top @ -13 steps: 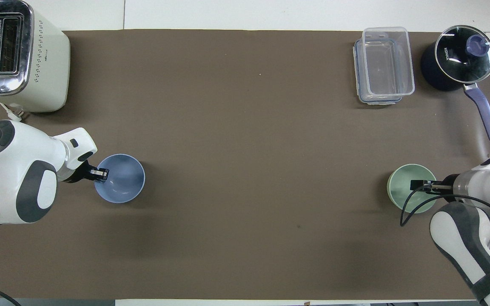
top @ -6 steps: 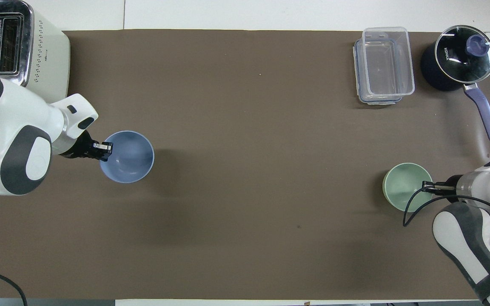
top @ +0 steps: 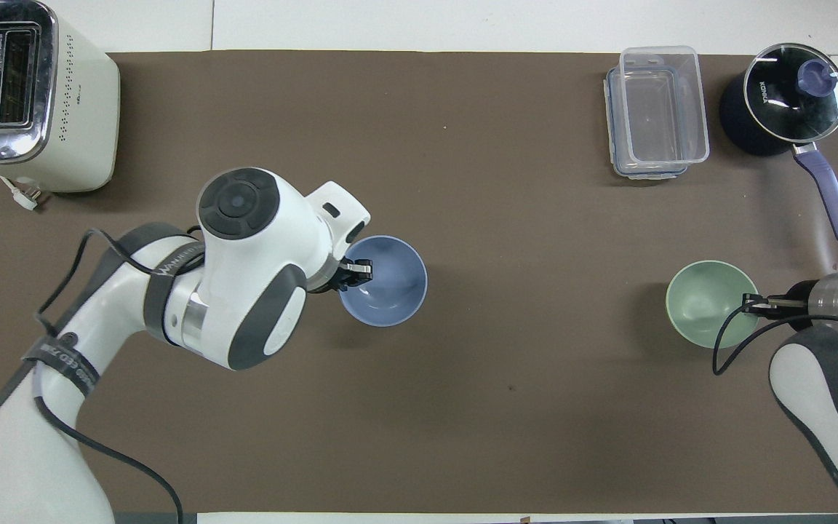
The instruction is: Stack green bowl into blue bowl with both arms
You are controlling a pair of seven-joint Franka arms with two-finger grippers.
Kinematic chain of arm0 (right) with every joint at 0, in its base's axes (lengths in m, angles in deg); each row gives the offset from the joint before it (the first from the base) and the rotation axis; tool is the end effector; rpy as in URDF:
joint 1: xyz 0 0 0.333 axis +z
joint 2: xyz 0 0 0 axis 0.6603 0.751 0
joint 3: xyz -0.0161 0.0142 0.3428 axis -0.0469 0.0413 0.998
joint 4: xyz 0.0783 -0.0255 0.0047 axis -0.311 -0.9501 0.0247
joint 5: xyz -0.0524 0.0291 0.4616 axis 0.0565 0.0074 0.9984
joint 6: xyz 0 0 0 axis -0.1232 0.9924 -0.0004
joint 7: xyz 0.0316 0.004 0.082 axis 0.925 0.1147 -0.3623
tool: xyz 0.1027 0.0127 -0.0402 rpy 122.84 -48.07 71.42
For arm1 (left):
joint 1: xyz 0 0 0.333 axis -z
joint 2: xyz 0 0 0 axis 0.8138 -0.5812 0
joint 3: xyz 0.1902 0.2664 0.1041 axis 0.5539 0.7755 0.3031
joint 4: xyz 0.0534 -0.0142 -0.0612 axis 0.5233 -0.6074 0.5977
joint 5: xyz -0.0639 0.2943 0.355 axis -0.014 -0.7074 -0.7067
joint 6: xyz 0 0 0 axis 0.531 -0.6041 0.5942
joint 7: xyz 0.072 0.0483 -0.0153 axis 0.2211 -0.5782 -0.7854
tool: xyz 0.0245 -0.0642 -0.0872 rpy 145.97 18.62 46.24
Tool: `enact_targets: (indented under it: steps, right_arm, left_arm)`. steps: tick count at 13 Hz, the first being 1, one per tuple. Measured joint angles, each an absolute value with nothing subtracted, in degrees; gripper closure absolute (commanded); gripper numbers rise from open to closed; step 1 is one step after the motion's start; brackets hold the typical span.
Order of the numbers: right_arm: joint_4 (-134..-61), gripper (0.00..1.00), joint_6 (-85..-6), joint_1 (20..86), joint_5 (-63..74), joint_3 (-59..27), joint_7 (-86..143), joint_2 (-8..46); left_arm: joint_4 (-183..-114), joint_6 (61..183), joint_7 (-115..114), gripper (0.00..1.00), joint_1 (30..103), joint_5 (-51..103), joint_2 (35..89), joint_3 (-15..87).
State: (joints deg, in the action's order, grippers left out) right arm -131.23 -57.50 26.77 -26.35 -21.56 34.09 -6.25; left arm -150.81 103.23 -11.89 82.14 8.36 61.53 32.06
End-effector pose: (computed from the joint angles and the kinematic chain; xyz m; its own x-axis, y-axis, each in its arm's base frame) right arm 0.5140 -0.1182 0.3630 0.9865 -0.1608 0.0316 -0.1615 -0.9866 0.0220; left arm 0.5417 -0.3779 0.3681 0.9917 -0.0695 -0.1080 -0.0587 -0.9933 0.0998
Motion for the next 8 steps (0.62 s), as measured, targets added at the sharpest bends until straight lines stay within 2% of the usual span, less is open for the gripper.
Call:
enact_targets:
  steps: [3,4,5,8]
  right_arm:
    - [-123.92,1.0,-48.98,27.92,-26.35,-21.23,34.02,-7.14]
    - [-121.37,1.0,-46.03,28.96,-26.35,-21.12,34.02,-7.35]
    - [-118.95,1.0,-43.41,29.75,-26.35,-20.96,34.02,-7.42]
    - [-112.13,1.0,-36.55,31.43,-26.35,-20.72,34.02,-7.21]
  left_arm:
    - [-153.97,107.85,-12.73,1.0,84.92,8.96,59.42,32.08]
    - [-154.03,108.64,-12.73,0.68,85.22,8.98,58.53,32.08]
    - [-154.02,109.05,-12.72,0.01,85.44,8.98,57.95,32.1]
    - [-153.14,108.26,-12.73,0.0,85.09,8.99,58.51,32.75]
